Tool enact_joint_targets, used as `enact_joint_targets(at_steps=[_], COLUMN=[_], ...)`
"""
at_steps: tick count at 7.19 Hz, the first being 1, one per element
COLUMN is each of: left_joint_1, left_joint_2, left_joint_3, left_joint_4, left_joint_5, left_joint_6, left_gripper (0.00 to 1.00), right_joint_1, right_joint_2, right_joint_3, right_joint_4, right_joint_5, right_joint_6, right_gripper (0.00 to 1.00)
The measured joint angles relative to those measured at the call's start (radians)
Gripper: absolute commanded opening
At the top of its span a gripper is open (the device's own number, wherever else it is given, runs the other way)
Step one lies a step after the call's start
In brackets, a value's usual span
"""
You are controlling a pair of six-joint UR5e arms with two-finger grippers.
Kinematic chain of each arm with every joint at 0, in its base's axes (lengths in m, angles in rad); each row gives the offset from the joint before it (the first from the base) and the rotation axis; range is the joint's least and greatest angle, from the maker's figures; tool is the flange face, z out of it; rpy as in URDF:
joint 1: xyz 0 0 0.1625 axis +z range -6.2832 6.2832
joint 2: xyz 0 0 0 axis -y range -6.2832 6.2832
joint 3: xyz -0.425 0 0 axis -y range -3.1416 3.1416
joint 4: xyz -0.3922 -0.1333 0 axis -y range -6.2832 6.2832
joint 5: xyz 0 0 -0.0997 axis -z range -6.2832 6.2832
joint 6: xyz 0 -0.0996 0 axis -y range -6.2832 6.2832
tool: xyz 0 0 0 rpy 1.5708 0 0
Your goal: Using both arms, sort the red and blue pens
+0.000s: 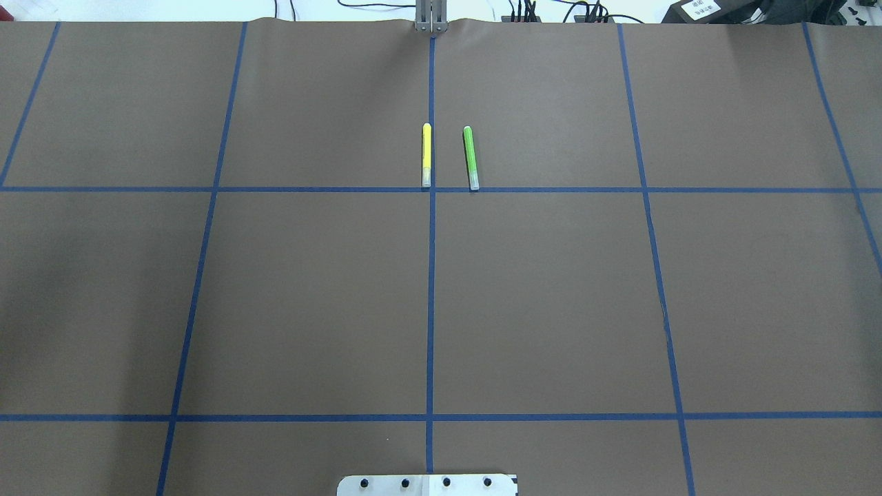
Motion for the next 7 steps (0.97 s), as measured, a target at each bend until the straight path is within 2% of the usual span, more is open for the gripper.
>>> enact_joint_targets(at_steps=[3, 6, 7], left_joint_1=[-0.048, -0.071, -0.085], left_joint_2=[-0.004, -0.054, -0.063], left_joint_3=[0.114, 0.325, 0.365], left_joint_4=[0.134, 0.155, 0.156], left_joint_5=[0.018, 0.016, 0.014], left_joint_6=[0.011, 0.011, 0.01], left_gripper=[0.0, 0.0, 0.0], right_joint_1=[-0.006, -0.008, -0.008], right_joint_2=[0.001, 0.0, -0.002], right_joint_3=[0.0, 0.01, 0.016], right_joint_4=[-0.001, 0.0, 0.0], right_joint_5=[0.03, 0.042, 0.044], right_joint_6=[0.026, 0.043, 0.048], right_gripper=[1.0, 1.0, 1.0])
